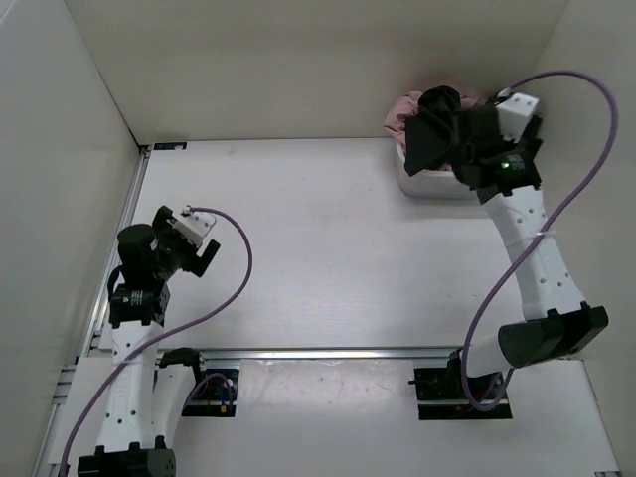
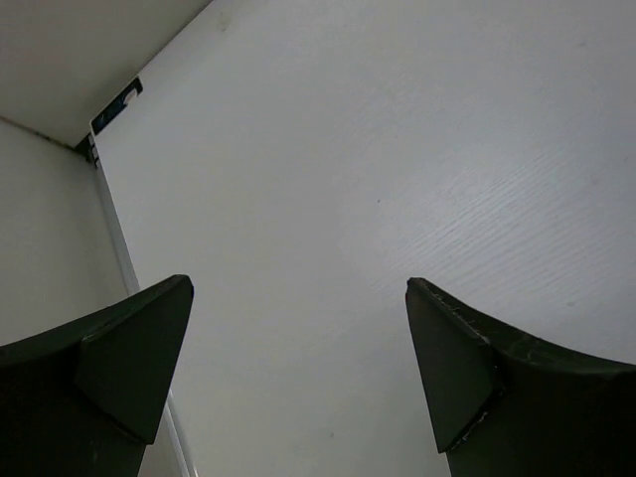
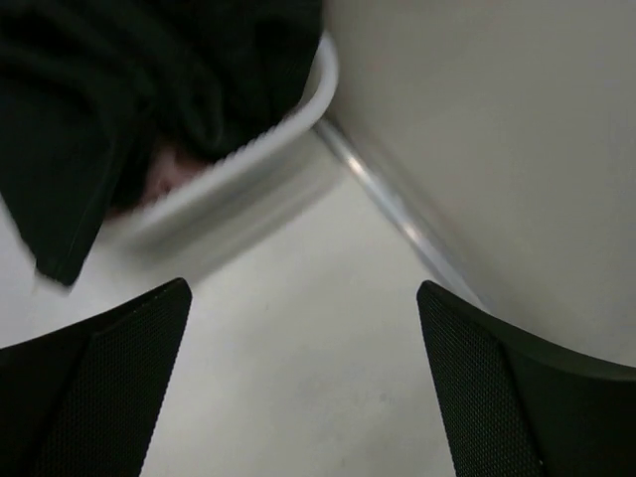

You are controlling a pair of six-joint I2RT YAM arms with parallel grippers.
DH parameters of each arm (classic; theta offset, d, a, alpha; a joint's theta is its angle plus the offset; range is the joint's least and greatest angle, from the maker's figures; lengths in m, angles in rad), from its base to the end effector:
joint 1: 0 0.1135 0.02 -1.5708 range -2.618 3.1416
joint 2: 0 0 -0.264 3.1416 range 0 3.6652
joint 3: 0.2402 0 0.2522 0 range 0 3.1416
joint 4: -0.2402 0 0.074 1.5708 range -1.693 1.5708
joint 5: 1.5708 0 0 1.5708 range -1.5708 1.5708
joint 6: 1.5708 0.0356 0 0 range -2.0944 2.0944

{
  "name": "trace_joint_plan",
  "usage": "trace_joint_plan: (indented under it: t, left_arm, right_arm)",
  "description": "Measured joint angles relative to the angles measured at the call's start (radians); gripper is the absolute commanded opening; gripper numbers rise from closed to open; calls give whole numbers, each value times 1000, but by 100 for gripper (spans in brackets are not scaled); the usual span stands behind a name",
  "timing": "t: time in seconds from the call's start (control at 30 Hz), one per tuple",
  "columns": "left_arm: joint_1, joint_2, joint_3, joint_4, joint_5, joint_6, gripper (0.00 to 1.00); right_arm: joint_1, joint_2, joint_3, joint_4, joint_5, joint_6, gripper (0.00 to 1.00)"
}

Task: Fold and stack the trousers
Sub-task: Grab the trousers from the pile

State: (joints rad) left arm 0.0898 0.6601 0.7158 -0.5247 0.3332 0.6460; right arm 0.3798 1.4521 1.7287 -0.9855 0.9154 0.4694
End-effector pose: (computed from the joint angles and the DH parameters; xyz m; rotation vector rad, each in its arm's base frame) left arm 0.1492 0.0017 0.3003 0.7492 1.8700 0.1283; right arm 0.2711 0.0778 0.4380 0.5327 1.9433 -0.5099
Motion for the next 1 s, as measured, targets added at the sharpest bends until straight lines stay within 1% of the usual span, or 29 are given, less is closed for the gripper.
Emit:
trace_joint_plan:
  t: [0.07, 0.1, 0.13, 0.17, 0.2, 0.23, 0.27, 0.3, 0.37, 0.4, 0.43, 0.47, 0.53, 0.6, 0.63, 0.7, 0.77, 0.87, 1.0]
  left_arm:
    - [0, 51, 51, 8, 46, 5, 100]
    - [0, 76, 69, 13, 72, 11, 100]
    - [0, 104, 82, 19, 100, 18, 100]
    - [0, 130, 89, 30, 124, 23, 100]
    - [0, 157, 93, 37, 144, 29, 100]
    - [0, 188, 96, 39, 163, 36, 100]
    - [0, 225, 102, 38, 180, 43, 100]
    - [0, 265, 112, 37, 188, 50, 100]
    - [-2, 347, 143, 33, 200, 66, 100]
    - [-6, 388, 165, 32, 200, 75, 100]
    - [-9, 428, 187, 32, 200, 84, 100]
    - [-13, 460, 209, 33, 201, 92, 100]
    - [-23, 522, 252, 40, 203, 104, 100]
    - [-28, 569, 283, 43, 206, 109, 100]
    - [-30, 591, 294, 47, 206, 111, 100]
    - [-32, 631, 307, 52, 206, 113, 100]
    - [-32, 668, 313, 53, 205, 113, 100]
    - [-32, 699, 316, 54, 197, 113, 100]
    - [-33, 711, 324, 54, 171, 113, 100]
  right_arm:
    - [-124, 11, 21, 103, -31, -89, 99]
    - [-178, 37, 44, 147, -48, -129, 95]
    - [-216, 82, 75, 186, -62, -170, 92]
    - [-240, 139, 118, 230, -74, -213, 89]
    - [-250, 200, 156, 269, -89, -246, 82]
    - [-255, 266, 195, 304, -108, -276, 77]
    - [-264, 325, 227, 327, -136, -292, 75]
    - [-272, 394, 265, 338, -179, -294, 75]
    - [-312, 536, 370, 336, -280, -278, 75]
    - [-338, 593, 413, 340, -334, -261, 78]
    - [-373, 642, 447, 349, -386, -240, 96]
    - [-411, 674, 457, 371, -427, -223, 99]
    - [-476, 708, 457, 408, -477, -221, 99]
    - [-529, 729, 464, 449, -483, -237, 99]
    - [-543, 745, 494, 459, -473, -244, 99]
    - [-547, 792, 565, 509, -447, -254, 99]
    - [-536, 829, 602, 565, -437, -266, 99]
    - [-519, 885, 620, 626, -447, -274, 99]
    - [-502, 967, 628, 655, -477, -271, 99]
